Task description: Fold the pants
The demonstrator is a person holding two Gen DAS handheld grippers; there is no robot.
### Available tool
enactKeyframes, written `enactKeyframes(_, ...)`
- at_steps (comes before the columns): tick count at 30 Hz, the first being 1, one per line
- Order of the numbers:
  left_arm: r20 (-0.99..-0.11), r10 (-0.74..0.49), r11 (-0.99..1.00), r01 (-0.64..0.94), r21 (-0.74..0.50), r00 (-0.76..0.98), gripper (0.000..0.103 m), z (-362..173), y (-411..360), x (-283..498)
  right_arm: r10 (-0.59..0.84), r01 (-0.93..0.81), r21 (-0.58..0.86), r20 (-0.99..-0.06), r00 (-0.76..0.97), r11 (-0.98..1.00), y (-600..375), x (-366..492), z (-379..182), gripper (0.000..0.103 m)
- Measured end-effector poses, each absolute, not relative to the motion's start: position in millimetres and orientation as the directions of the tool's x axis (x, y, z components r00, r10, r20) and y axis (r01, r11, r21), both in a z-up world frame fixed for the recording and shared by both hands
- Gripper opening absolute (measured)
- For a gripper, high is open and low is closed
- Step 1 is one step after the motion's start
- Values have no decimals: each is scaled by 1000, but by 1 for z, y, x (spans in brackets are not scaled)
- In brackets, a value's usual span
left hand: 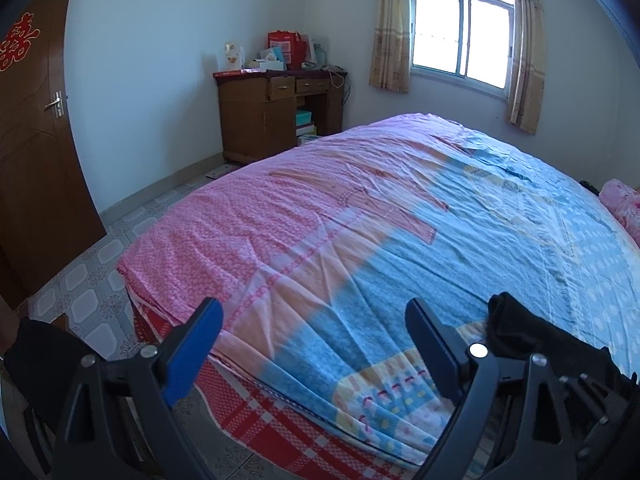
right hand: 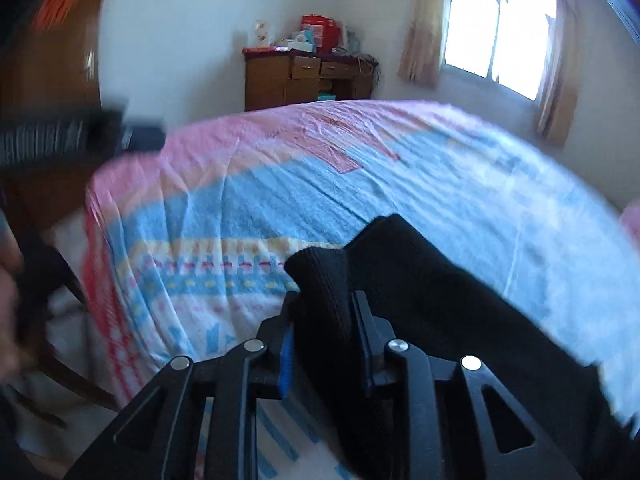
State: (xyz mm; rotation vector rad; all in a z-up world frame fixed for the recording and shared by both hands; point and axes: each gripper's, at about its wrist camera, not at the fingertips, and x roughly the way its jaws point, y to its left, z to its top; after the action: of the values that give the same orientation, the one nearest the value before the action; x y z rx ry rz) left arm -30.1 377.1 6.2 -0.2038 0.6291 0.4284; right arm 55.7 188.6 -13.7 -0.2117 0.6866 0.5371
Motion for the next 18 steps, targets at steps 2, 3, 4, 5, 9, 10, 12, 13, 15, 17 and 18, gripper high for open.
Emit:
enactKeyframes(2,-618,300,904,-423,-59,727,94,4,370,-26,491,-519,156,-624,608,840,158,61,2,24)
enactKeyframes(3,-623,289,910,-412,-58,727,94,3,366,-25,530,-515,218,-599,600,829,144,60,10,24)
enactKeyframes(4,-625,282,913,-404,-58,728,94,3,363,-24,564,-510,273,-570,597,816,127,59,19,24)
enactKeyframes(5,-629,269,919,-391,-61,730,94,2,357,-22,591,-499,325,-536,602,803,110,55,29,24)
enactKeyframes(9,-636,182,945,-312,-97,750,95,5,331,-14,648,-409,533,-406,644,741,41,43,53,24)
enactKeyframes(10,-636,169,950,-297,-100,753,95,6,324,-13,646,-372,580,-383,660,725,18,41,56,24)
enactKeyframes(12,-632,128,965,-242,-98,764,95,10,302,-7,622,-295,650,-353,699,700,-30,37,58,23)
enactKeyframes(13,-628,114,971,-219,-91,769,95,13,291,-4,606,-264,671,-345,717,693,-53,31,58,23)
enactKeyframes(15,-618,74,986,-150,-73,783,94,18,260,1,558,-184,701,-351,752,689,-102,17,55,21)
enactKeyframes(17,-607,39,993,-99,-66,794,94,23,236,4,513,-114,708,-382,769,697,-140,0,51,21)
enactKeyframes(18,-600,11,996,-62,-64,800,95,26,219,6,483,-83,696,-403,778,713,-155,-8,50,20)
